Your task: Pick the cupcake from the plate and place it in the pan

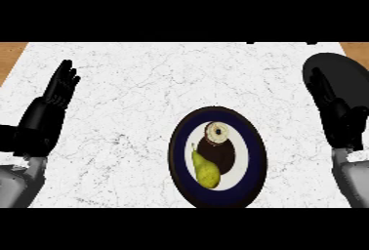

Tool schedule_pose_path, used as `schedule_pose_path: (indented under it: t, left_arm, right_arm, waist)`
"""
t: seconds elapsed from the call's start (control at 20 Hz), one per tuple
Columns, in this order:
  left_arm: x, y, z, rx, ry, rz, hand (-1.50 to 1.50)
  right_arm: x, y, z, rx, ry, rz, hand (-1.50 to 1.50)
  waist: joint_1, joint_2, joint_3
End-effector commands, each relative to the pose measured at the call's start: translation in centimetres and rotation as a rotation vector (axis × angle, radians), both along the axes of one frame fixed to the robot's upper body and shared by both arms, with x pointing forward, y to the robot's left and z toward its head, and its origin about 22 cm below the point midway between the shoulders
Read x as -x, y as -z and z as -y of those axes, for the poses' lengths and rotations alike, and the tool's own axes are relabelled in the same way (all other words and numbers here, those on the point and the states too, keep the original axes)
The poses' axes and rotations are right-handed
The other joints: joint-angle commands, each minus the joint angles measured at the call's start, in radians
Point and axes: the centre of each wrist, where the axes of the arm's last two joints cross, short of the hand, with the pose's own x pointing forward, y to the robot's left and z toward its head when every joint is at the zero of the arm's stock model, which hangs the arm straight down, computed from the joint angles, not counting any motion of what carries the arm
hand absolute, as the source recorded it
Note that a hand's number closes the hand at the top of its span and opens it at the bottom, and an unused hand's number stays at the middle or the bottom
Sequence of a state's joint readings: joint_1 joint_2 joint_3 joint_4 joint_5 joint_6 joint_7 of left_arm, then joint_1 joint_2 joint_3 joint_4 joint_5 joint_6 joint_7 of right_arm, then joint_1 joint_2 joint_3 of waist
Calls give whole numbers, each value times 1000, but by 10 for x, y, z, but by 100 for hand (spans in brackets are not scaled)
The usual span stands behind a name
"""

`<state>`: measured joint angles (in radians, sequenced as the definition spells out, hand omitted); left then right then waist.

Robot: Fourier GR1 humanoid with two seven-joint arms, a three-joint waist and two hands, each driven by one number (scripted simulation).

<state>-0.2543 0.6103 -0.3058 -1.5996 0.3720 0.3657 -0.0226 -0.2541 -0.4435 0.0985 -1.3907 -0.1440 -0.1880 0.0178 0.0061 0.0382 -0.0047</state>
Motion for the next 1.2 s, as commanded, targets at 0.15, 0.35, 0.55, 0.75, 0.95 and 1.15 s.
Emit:
schedule_pose_path:
  t: [0.15,0.35,0.55,0.75,0.95,1.15]
  left_arm:
    - [10,32,39,130,154,-193,0]
    - [21,52,66,232,255,-343,0]
    - [21,61,61,280,268,-389,0]
    - [23,66,55,295,231,-403,0]
    - [29,74,64,314,220,-429,0]
    - [31,80,54,296,190,-440,0]
  right_arm:
    - [-13,-47,-109,209,-730,196,150]
    - [-15,-114,-138,602,-918,603,150]
    - [-19,-60,-174,417,-1135,685,-150]
    - [-39,-58,-173,557,-1322,700,-150]
    - [-26,-54,-175,1100,-1358,587,-150]
    - [-15,-73,-199,1521,-1281,628,-150]
  waist:
    - [104,-12,-2]
    - [118,-23,-6]
    - [86,-8,6]
    - [47,-25,5]
    - [25,-40,1]
    - [4,-57,-1]
